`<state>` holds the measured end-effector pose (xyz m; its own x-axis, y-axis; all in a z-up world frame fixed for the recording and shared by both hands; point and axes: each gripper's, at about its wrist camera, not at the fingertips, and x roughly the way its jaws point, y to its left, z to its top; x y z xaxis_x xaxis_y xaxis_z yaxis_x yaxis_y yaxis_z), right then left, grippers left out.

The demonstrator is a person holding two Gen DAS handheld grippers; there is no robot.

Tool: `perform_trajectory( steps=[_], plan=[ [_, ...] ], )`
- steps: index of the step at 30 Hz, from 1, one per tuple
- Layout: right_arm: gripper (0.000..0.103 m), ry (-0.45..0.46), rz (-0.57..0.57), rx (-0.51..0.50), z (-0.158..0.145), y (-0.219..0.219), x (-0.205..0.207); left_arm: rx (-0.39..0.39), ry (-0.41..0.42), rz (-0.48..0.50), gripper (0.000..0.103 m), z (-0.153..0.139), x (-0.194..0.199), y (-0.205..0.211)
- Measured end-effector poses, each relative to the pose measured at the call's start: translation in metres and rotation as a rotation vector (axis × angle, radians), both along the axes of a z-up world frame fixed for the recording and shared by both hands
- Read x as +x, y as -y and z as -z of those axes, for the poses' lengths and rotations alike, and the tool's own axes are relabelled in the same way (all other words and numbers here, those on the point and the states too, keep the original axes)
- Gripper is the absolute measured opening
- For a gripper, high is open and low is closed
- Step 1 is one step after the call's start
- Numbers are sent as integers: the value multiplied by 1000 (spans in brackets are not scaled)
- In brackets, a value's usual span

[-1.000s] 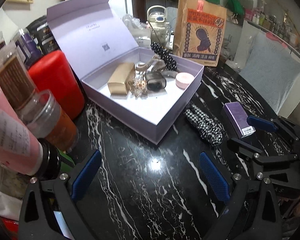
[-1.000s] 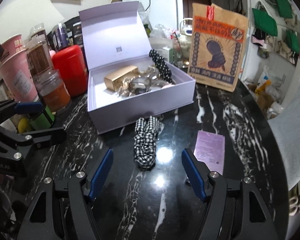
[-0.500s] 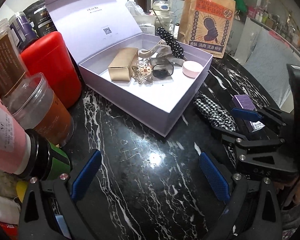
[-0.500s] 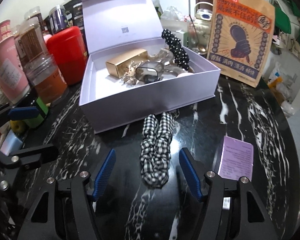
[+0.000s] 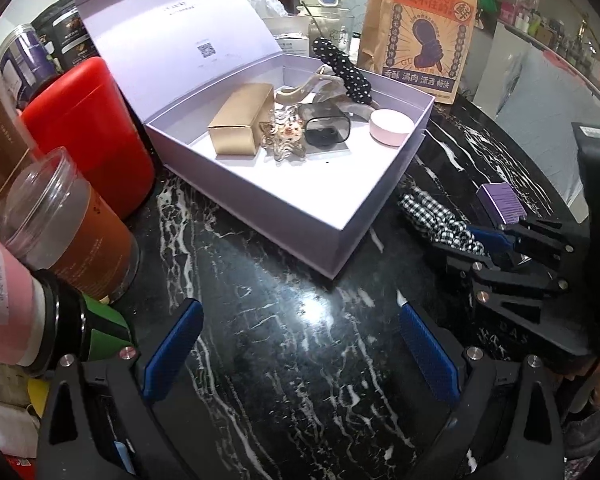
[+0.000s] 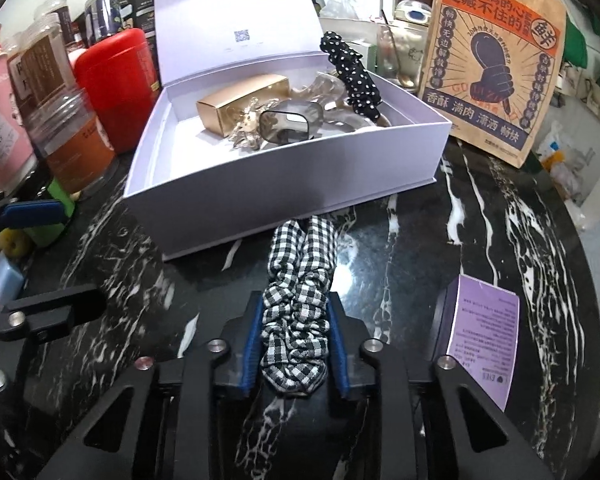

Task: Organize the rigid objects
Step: 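Grasp the gingham scrunchie with the right gripper, then grasp the purple card box with the left gripper while the right gripper holds the scrunchie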

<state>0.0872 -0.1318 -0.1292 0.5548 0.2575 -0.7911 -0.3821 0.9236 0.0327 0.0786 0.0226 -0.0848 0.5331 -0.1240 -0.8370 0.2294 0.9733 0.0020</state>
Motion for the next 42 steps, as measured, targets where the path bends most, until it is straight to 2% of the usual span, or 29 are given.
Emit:
perform_trajectory(
  steps=[7,17,30,38,42],
  plan=[
    [27,54,12,8,-18,19,-22,7,16,24,100,-5,4,21],
    [27,101,104,15,-40,71,-49,-8,36,139,100,-12,4,75],
    [27,100,298,3,-41,149,-71,-54,33,324,100,-8,9,160],
    [27,82,377,8,-36,180,-77,-38,12,366,100,5,18,196],
    [27,76,390,15,-33,188,-76,-59,-37,368,100,13,23,204]
  ],
)
